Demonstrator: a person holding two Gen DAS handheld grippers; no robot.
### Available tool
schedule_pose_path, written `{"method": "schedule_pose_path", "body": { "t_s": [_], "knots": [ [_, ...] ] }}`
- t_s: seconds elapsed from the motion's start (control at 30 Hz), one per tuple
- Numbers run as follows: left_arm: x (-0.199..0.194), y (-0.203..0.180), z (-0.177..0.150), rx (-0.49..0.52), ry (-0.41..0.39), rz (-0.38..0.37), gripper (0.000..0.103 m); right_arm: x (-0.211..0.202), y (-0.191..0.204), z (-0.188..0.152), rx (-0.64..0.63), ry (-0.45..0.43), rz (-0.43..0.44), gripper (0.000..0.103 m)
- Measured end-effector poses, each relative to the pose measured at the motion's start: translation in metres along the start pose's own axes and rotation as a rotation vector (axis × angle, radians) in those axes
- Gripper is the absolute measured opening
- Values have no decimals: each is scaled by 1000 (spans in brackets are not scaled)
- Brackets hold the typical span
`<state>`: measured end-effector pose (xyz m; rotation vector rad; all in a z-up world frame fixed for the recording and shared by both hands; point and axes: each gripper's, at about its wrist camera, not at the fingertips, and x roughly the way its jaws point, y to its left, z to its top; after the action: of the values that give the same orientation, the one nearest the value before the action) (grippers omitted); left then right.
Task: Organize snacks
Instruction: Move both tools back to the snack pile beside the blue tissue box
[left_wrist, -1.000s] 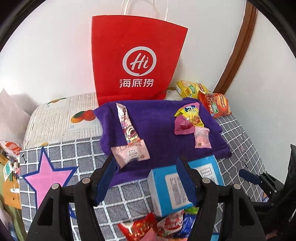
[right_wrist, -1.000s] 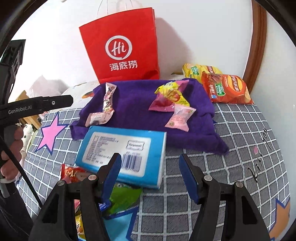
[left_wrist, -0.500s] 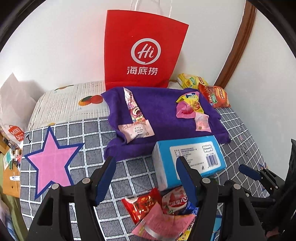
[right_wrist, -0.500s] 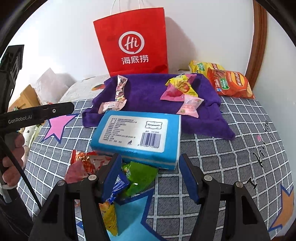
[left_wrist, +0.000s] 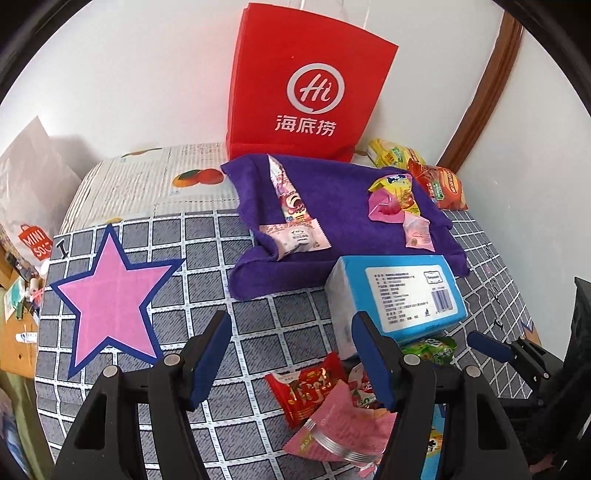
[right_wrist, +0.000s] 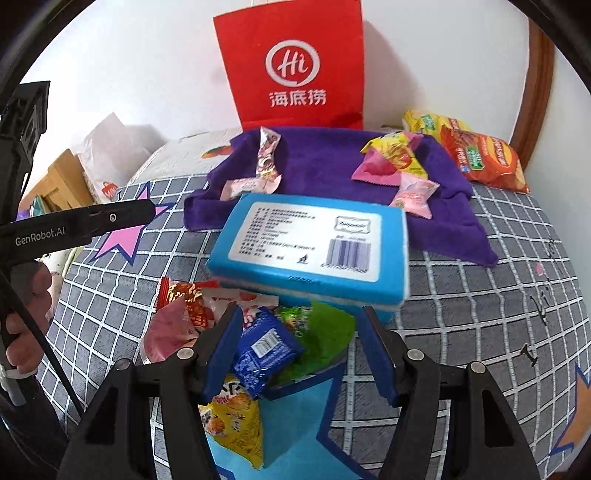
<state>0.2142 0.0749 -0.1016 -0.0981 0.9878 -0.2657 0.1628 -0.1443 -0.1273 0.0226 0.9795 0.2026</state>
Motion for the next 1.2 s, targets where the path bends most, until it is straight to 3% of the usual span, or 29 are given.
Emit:
{"method": "schedule_pose_path", "body": {
  "t_s": [0.43,0.93,1.2],
  "knots": [
    [8,15,-2,-22,9,-11,66,28,14,-4,-15,71,-24,64],
    [18,19,-4,-30,25,-23,65,51,10,-4,-11,77,-102,64],
    [19,19,-6,-33,31,-19,65,46,9,-6,-51,57,-125,43]
  ]
}}
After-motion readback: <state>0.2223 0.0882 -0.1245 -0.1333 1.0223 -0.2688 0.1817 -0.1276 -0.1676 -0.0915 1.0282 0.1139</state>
